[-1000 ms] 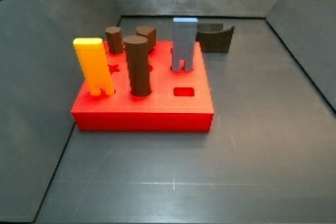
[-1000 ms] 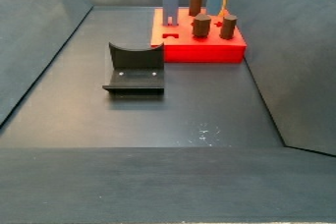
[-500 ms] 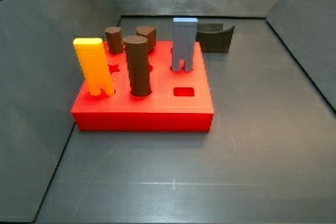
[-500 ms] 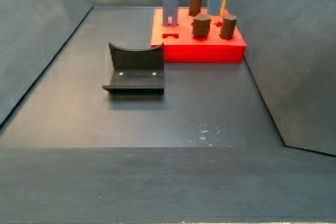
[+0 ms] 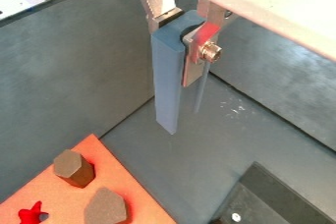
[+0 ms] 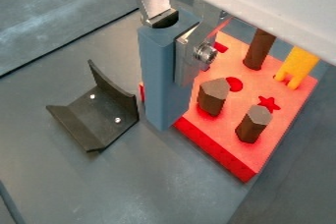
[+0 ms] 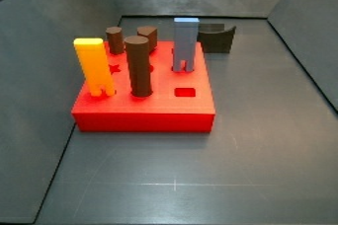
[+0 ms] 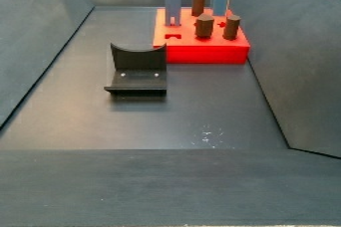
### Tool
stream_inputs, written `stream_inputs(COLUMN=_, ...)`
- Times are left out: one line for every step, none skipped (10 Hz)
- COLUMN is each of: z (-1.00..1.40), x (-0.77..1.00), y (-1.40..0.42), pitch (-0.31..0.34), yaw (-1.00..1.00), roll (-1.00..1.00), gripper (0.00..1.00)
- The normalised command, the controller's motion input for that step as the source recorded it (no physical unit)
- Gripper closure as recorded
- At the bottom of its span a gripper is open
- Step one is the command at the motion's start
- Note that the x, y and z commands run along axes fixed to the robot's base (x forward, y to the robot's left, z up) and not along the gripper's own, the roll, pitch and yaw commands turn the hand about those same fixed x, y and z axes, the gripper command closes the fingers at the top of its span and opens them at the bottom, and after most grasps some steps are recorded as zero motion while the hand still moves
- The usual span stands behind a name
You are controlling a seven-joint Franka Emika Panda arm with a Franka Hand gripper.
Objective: Pick up the arch object. Move up. Rotate the arch object. Move to above the board. Insert the arch object.
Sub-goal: Rotate the arch object.
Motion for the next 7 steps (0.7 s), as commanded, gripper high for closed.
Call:
stream_inputs(z=-1.00, x=0.01, y=0.00, pitch=0.079, yaw=0.10, roll=0.04, gripper=1.00)
stream_inputs(z=-1.00, x=0.02, y=0.00, pitch=0.036, yaw=0.07, roll=0.04, gripper=1.00)
stream_inputs(z=-1.00, x=0.02, y=0.00, pitch=-0.005, yaw=0.05, roll=0.05, gripper=1.00)
stream_inputs(z=-1.00, x=0.01, y=0.00, pitch=-0.027, yaw=0.05, roll=0.06, gripper=1.00)
stream_inputs(z=-1.00, x=0.01, y=0.00, pitch=-0.038, yaw=0.04, roll=0.06, gripper=1.00)
stream_inputs(z=-1.00, x=0.02, y=0.00, pitch=-0.042, yaw=0.04, roll=0.06, gripper=1.00)
stream_inputs(z=-1.00, x=0.02, y=0.00, pitch=-0.038, yaw=0.04, roll=0.06, gripper=1.00)
